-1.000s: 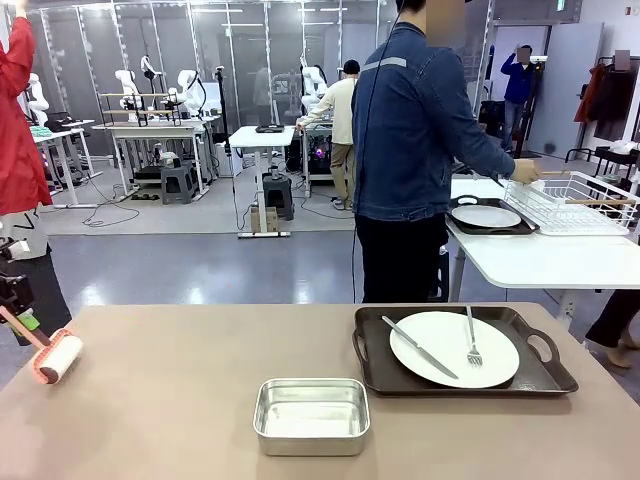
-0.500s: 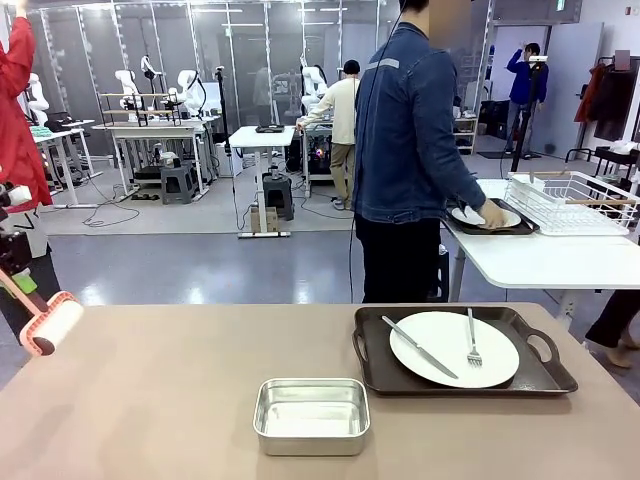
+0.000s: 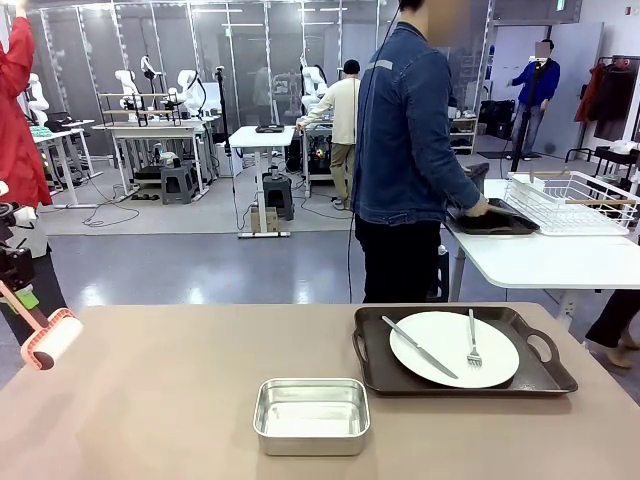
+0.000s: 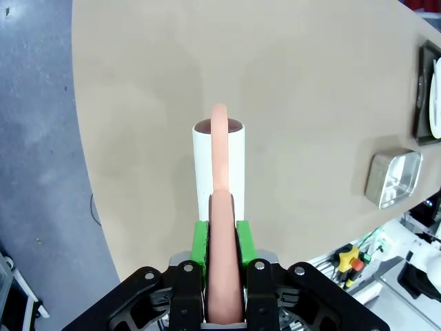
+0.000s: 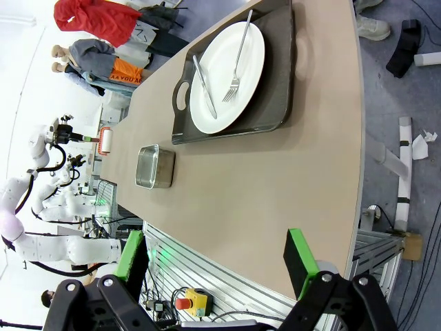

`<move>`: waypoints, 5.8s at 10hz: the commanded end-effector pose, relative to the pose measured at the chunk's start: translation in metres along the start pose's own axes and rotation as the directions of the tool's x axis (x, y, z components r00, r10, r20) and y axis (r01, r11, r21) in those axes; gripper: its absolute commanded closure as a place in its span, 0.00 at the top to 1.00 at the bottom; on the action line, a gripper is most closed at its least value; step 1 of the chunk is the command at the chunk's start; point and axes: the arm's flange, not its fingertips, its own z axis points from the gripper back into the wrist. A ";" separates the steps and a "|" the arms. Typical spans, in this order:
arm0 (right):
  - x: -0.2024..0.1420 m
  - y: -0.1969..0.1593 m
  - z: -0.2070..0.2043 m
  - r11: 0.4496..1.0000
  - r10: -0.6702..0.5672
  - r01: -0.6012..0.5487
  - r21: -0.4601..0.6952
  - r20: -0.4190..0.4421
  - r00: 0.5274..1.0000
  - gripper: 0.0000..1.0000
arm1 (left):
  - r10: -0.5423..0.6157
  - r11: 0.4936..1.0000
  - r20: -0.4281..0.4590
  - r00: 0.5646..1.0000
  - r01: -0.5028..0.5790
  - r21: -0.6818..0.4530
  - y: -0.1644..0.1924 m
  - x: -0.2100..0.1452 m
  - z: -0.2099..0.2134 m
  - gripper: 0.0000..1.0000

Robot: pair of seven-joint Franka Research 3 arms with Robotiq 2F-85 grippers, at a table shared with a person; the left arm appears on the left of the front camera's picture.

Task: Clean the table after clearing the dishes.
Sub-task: Place the Lint Roller back on top of the Airtight Container, then when the right (or left) Handle tray is removed, use the right hand (or left hand) to clean the right (or left) side of the table with the Lint Roller.

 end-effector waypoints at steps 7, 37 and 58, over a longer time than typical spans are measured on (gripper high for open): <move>-0.001 0.004 0.002 1.000 -0.001 0.001 0.009 0.004 1.000 1.00 | -0.392 0.891 0.020 0.920 0.374 0.257 -0.120 0.029 0.033 0.21; -0.001 0.004 0.002 1.000 -0.001 0.001 0.009 0.004 1.000 1.00 | -0.932 -0.014 -0.354 -0.083 0.981 -0.193 -0.508 -0.025 -0.254 0.21; -0.001 0.004 0.002 1.000 -0.001 0.001 0.009 0.004 1.000 1.00 | -0.941 0.055 -0.338 -0.006 0.984 -0.171 -0.502 0.004 -0.228 1.00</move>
